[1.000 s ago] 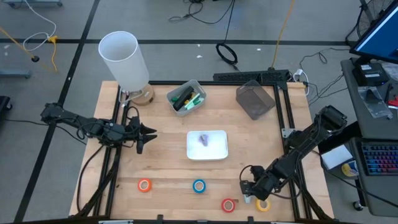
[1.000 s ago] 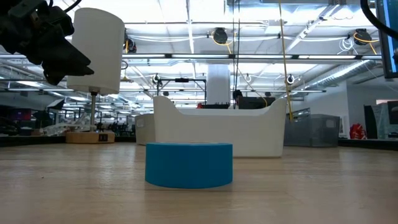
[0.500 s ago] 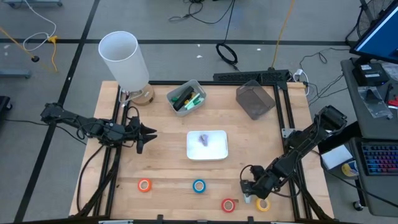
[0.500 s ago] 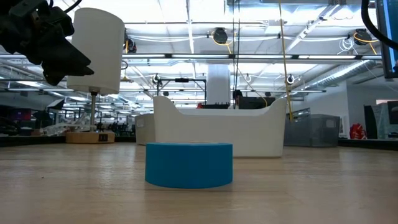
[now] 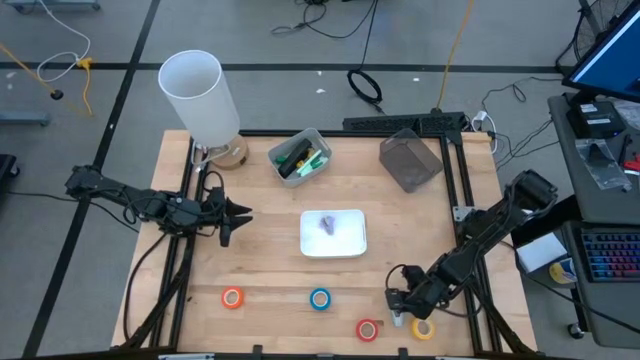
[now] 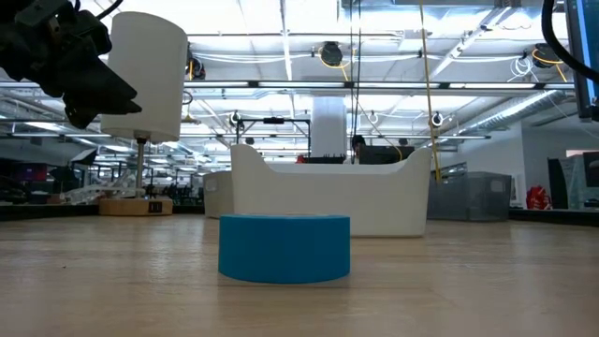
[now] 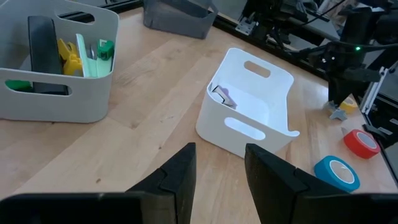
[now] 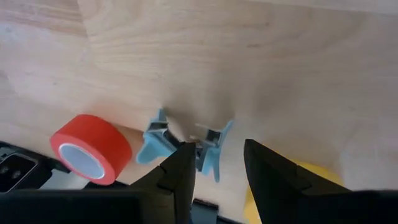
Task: Pick and place Stapler, Stapler remover, tape
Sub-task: Put the gray staple remover into the white bin
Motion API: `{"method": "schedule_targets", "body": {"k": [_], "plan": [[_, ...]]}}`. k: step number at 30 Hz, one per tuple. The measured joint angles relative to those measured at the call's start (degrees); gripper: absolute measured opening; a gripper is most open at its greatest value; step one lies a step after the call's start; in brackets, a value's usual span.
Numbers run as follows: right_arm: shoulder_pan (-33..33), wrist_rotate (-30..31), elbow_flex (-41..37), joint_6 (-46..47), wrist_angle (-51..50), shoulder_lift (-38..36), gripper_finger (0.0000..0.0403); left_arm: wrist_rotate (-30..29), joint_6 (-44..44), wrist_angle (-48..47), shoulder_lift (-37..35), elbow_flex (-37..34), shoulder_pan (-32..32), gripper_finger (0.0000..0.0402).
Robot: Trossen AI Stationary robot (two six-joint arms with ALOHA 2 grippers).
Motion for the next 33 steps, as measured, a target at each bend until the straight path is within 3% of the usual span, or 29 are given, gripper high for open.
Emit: {"method": "schedule_targets", "body": {"k": [8, 17, 26, 33], "plan": [[-0.37, -0.32, 0.00, -0.29, -0.22, 0.66, 0.0119, -0.04, 0.01, -0.40, 0.02, 0.00, 0.00, 0.0136], [-0.35, 0.03, 0.09, -1.64, -1.85, 0.62, 0.0021, -0.15, 0.02, -0.40, 0.02, 0.00, 0.00, 0.0136], [-2.64, 1.70, -0.02, -5.03, -1.90, -0.53, 0.0021, -0.13, 0.02, -0.39, 0.00, 0.00, 0.00, 0.0136], [-7.39, 4.13, -0.01, -12.24, -1.14, -7.95, 0.0021, -0.11, 0.02, -0.36, 0.00, 0.00, 0.00, 0.0136]]}}
